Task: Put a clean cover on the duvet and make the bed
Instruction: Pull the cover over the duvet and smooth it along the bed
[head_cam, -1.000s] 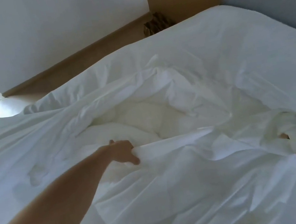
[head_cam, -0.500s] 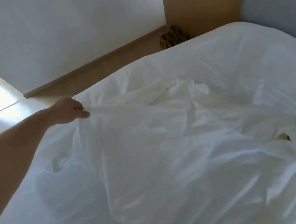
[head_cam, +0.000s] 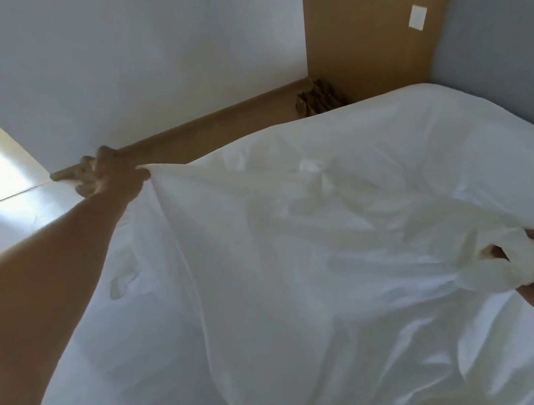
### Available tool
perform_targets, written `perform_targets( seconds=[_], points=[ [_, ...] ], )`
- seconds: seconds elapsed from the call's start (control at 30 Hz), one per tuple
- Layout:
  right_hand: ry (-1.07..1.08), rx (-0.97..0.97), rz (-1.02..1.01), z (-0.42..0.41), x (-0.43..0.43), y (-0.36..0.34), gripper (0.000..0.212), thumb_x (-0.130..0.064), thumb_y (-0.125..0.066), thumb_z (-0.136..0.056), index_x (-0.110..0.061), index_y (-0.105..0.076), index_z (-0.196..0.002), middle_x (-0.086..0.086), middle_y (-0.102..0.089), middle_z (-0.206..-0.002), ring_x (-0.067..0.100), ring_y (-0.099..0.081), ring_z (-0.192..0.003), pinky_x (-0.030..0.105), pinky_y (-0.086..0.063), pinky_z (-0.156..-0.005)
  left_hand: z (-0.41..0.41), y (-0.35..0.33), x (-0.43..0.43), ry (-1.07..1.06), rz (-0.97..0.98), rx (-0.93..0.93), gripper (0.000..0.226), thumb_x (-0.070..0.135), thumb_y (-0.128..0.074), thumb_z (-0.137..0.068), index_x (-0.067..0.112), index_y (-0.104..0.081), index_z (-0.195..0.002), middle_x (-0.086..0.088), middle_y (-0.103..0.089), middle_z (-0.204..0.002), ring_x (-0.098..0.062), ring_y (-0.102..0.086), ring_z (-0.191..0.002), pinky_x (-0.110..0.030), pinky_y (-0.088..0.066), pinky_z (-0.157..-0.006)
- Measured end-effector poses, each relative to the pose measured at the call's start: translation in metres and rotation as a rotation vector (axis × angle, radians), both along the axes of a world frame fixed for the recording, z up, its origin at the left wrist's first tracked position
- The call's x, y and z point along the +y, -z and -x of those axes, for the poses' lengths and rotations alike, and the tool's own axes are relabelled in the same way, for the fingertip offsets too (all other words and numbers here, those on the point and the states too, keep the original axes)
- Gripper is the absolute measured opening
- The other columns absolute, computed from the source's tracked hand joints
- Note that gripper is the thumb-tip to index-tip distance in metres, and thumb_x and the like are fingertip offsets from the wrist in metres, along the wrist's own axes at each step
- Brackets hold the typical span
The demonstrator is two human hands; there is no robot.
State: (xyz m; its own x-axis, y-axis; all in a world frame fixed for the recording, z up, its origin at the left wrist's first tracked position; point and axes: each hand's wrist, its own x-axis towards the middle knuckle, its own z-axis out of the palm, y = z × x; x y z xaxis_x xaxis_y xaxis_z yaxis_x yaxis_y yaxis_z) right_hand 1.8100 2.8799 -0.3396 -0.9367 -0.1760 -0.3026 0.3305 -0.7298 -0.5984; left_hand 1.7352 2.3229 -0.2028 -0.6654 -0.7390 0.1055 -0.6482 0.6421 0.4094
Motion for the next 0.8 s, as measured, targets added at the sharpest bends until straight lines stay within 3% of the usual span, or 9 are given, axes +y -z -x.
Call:
perform_targets(
  seconds=[0.03,0.1,0.13,0.2,0.27,0.43,0.6,0.7,0.8],
  points=[
    [0.087,-0.042,-0.125,-0.009,-0.018,-0.013,0.021,-0.012,-0.077,-0.073,-0.003,-0.079,-0.091,0.017,-0.073,-0.108,0.023,-0.074,-0.092,0.038,-0.061,-0.073,-0.006,0.005,0.000,0.009,0.021,-0.067,0.068,0.031,-0.077,-0.080,0.016,-0.044,-0.138,-0.016,-0.041,-0.136,-0.036,-0.041,-0.127,-0.046,-0.040,-0.098],
    [0.149,-0.091,-0.180,-0.028,-0.059,-0.035,0.064,-0.026,-0.098,-0.018,-0.009,-0.080,-0.078,0.008,-0.077,-0.090,0.020,-0.075,-0.081,0.033,-0.062,-0.065,-0.018,0.019,0.021,0.162,-0.122,-0.159,0.072,0.032,-0.077,-0.082,0.008,-0.042,-0.141,-0.021,-0.046,-0.138,-0.038,-0.050,-0.123,-0.041,-0.045,-0.086],
    [0.179,-0.109,-0.140,-0.037,-0.079,-0.049,0.062,-0.031,-0.097,-0.019,-0.011,-0.080,-0.076,0.005,-0.076,-0.090,0.019,-0.074,-0.084,0.033,-0.062,-0.070,-0.027,0.023,0.040,0.235,-0.279,-0.201,0.064,0.038,-0.073,-0.086,0.005,-0.048,-0.135,-0.020,-0.055,-0.131,-0.036,-0.060,-0.109,-0.038,-0.047,-0.078],
    [0.220,-0.102,-0.178,-0.047,-0.113,-0.056,0.012,-0.014,-0.081,-0.064,-0.009,-0.077,-0.074,0.004,-0.075,-0.086,0.019,-0.074,-0.083,0.032,-0.062,-0.065,-0.049,0.025,0.089,0.313,-0.679,-0.317,0.062,0.056,-0.060,-0.091,0.002,-0.056,-0.122,-0.017,-0.064,-0.116,-0.034,-0.068,-0.085,-0.036,-0.052,-0.070],
    [0.211,-0.150,-0.200,-0.065,-0.150,-0.064,0.024,0.008,-0.053,-0.085,-0.005,-0.072,-0.083,0.006,-0.075,-0.080,0.021,-0.073,-0.074,0.032,-0.060,-0.057,-0.069,0.024,0.130,0.352,-0.997,-0.400,0.075,0.066,-0.053,-0.089,-0.001,-0.054,-0.123,-0.019,-0.065,-0.116,-0.038,-0.071,-0.086,-0.042,-0.057,-0.073],
    [0.091,-0.104,-0.343,-0.179,-0.219,-0.087,0.043,0.010,-0.061,-0.076,-0.014,-0.065,-0.111,0.008,-0.075,-0.102,0.031,-0.072,-0.092,0.050,-0.059,-0.082,-0.132,0.050,0.174,0.401,-1.514,-0.547,0.074,0.062,-0.068,-0.079,0.008,-0.059,-0.129,-0.014,-0.068,-0.122,-0.034,-0.064,-0.114,-0.052,-0.049,-0.101],
    [-0.061,0.015,-0.740,-0.310,-0.268,-0.081,0.088,-0.015,-0.074,-0.031,-0.019,-0.062,-0.118,-0.005,-0.075,-0.082,0.015,-0.070,-0.074,0.031,-0.057,-0.063,-0.190,0.028,0.134,0.346,-1.458,-0.270,0.045,0.027,-0.076,-0.081,0.001,-0.062,-0.115,-0.014,-0.070,-0.093,-0.028,-0.070,-0.074,-0.040,-0.061,-0.066],
    [-0.177,0.162,-0.753,-0.385,-0.319,-0.096,0.090,-0.010,-0.074,-0.041,-0.026,-0.051,-0.127,-0.020,-0.074,-0.092,-0.007,-0.067,-0.079,0.012,-0.050,-0.063,-0.249,-0.002,0.109,0.429,-1.291,-0.329,0.010,0.014,-0.061,-0.086,0.006,-0.057,-0.083,-0.006,-0.056,-0.063,-0.019,-0.058,-0.050,-0.027,-0.055,-0.048],
    [-0.346,0.318,-0.748,-0.439,-0.375,-0.105,0.081,0.005,-0.076,-0.067,-0.022,-0.044,-0.137,-0.022,-0.067,-0.106,-0.019,-0.060,-0.095,0.007,-0.046,-0.080,-0.313,-0.034,0.076,0.457,-1.092,-0.343,0.008,0.015,-0.058,-0.088,0.009,-0.056,-0.083,-0.006,-0.057,-0.069,-0.020,-0.057,-0.053,-0.024,-0.052,-0.047]
  ],
)
